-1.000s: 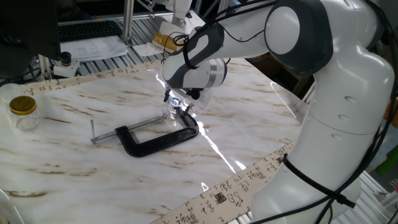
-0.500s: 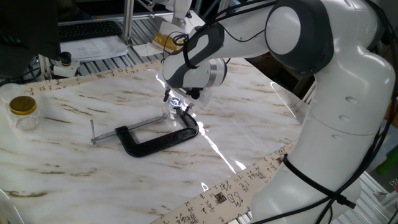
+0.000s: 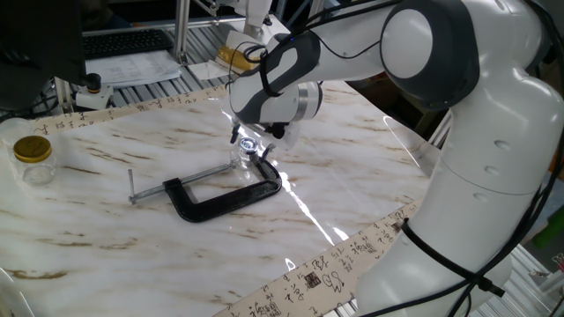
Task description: Screw the lid onto the jar
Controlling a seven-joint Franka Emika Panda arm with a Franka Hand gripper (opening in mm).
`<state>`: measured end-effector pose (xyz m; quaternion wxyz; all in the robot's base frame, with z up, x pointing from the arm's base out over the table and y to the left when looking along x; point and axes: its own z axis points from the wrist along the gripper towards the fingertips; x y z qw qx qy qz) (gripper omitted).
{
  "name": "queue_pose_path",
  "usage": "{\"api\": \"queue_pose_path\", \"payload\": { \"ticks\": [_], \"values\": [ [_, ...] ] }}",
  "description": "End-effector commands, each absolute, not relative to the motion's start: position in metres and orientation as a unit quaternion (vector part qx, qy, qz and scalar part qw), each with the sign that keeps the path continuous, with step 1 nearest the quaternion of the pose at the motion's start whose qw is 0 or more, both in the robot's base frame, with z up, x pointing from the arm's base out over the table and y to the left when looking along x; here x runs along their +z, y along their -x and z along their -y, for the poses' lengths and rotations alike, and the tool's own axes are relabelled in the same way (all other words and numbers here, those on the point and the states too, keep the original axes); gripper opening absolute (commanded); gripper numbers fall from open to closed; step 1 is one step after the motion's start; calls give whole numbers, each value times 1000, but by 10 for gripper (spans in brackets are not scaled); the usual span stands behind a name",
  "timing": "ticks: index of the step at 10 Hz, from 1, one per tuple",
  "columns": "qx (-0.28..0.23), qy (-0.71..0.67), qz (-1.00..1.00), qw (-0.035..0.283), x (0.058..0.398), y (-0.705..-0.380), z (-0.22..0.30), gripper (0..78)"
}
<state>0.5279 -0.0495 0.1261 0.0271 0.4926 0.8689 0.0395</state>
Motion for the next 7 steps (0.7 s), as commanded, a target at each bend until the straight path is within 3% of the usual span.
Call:
{"api": "queue_pose_path", "payload": {
  "ticks": [1,2,4,7],
  "values": [
    [9,-307,-951,43,128,-528,50,774],
    [8,-300,-953,42,129,-528,50,774],
    [-8,-131,-990,42,130,-528,50,774],
    [-39,-66,-996,53,131,-530,50,774]
  ]
}}
